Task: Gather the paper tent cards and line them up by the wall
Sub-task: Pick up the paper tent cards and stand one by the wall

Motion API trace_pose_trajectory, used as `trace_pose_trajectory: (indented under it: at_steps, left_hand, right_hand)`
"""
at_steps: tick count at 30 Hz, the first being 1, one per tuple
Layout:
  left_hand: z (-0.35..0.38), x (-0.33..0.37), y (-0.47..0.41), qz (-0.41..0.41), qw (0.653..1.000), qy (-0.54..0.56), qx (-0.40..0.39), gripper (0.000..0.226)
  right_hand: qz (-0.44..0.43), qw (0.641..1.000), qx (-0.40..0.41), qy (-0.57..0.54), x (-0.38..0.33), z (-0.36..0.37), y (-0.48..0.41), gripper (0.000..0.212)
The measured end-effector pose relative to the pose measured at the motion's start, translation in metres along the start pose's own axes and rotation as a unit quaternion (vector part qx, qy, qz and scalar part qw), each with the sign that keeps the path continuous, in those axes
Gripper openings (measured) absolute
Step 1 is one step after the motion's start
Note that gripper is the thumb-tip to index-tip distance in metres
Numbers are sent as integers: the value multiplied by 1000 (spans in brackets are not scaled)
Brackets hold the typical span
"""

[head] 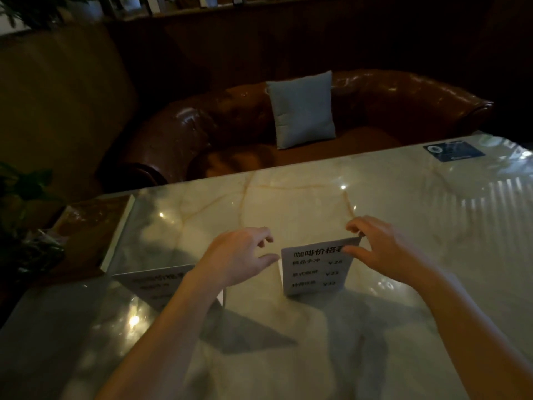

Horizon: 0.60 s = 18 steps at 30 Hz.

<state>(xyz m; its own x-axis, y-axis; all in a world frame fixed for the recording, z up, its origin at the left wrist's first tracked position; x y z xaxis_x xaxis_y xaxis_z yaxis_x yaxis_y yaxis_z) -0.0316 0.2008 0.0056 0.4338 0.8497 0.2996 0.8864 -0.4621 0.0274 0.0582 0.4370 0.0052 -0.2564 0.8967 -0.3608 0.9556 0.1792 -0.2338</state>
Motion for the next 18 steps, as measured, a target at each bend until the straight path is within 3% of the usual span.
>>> trace_pose_trajectory:
  at_steps: [13, 18]
  left_hand:
    - [-54, -105, 40, -81, 994, -3, 72, 35]
    - [-65, -144, 61, -120, 991, 11, 55, 37]
  right_hand:
    - [-31, 999, -26, 34, -91, 27, -52, 45]
    - [-65, 996, -62, 20, -133, 48, -72, 46]
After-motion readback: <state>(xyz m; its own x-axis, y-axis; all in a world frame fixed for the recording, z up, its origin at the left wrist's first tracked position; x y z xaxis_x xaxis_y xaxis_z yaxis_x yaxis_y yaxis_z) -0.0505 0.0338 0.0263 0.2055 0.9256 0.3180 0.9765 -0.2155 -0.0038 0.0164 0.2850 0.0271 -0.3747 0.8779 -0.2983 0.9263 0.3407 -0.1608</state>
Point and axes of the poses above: each hand's wrist, its own y-axis away from the middle knuckle, its own z-axis out of the palm, x = y × z, the point moved 2 cm from there along -y, towards the middle knuckle, and after that the axes turned 15 degrees about -z, right-handed, at the moved point
